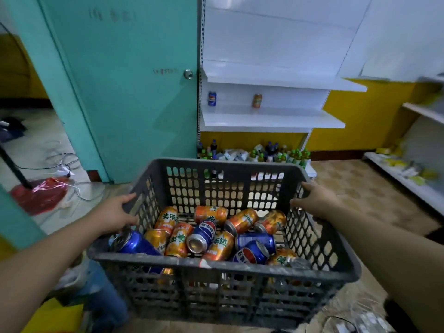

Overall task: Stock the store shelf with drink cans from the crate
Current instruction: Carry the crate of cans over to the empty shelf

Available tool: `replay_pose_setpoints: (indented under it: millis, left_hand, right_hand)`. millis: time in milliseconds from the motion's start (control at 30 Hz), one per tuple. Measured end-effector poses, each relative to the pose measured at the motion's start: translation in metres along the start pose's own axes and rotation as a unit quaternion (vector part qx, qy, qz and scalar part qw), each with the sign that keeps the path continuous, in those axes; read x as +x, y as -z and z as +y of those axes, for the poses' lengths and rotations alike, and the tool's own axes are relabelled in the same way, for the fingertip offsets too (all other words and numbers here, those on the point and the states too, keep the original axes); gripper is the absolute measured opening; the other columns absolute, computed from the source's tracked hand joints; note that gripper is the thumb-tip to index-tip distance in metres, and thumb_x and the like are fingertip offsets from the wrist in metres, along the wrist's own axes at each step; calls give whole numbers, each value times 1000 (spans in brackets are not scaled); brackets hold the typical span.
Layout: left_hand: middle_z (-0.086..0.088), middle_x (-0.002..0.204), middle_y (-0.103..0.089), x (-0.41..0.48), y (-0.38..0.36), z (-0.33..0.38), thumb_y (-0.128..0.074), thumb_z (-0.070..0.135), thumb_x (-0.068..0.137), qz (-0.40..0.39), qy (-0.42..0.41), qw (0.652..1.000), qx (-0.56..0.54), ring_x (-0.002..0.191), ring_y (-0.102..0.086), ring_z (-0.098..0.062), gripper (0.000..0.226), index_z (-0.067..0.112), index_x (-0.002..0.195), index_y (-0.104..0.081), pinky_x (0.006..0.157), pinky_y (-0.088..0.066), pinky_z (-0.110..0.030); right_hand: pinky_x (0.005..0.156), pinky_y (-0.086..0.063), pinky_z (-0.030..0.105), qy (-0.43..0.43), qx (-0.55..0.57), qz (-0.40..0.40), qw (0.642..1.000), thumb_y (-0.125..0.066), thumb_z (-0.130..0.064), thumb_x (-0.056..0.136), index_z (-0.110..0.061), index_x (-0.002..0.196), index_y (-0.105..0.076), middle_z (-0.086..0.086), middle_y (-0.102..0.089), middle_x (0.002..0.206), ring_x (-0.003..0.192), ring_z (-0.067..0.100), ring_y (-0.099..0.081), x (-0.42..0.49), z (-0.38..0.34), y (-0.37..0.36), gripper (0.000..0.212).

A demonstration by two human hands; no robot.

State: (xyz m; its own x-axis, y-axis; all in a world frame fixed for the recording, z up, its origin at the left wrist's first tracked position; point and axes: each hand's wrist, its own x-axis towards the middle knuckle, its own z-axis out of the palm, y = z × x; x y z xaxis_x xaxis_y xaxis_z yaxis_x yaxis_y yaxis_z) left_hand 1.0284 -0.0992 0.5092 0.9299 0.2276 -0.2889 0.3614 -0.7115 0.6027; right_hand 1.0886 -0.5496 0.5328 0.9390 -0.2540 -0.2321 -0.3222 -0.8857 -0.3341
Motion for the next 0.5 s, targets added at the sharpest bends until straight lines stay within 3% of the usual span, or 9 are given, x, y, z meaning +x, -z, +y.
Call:
replay_pose_setpoints:
  millis: [67,167,233,300,500]
  left_hand:
    - [-12,106,-62,36,1,15,-78,6,74,-13,-22,1000,10,64,-59,-19,85,20,146,-36,53,-46,-24]
    - [-12,106,-63,87,-4,39,-78,6,74,-32,-54,998,18,63,-55,-14,83,18,145,-36,45,-41,-14]
    - [-14,114,-63,118,-5,57,-78,6,74,-44,-68,997,21,72,-58,-17,84,18,146,-35,54,-45,-18]
    - [-13,120,-62,147,-6,75,-80,7,71,-63,-83,994,25,85,-62,-21,88,19,147,-35,72,-51,-31]
    - [-17,119,-61,229,-34,155,-79,4,72,-92,-128,987,36,88,-59,-24,85,17,145,-37,74,-43,-29]
  right_hand:
    - [48,-52,26,-29,12,3,999,-68,-41,86,-30,148,-31,5,-60,88,67,17,-64,19,-2,2,74]
    - [55,-57,29,-66,24,19,997,-67,-39,87,-30,148,-30,7,-58,85,66,18,-64,41,-3,6,72]
    - [59,-59,31,-94,35,33,994,-67,-38,88,-30,149,-29,5,-54,85,68,19,-65,53,-3,11,72]
    - [58,-59,31,-115,39,48,991,-67,-40,87,-30,149,-28,2,-52,85,70,19,-66,63,3,15,73]
    - [47,-52,27,-176,53,88,979,-67,-44,87,-31,149,-28,6,-55,105,68,17,-65,120,32,29,75]
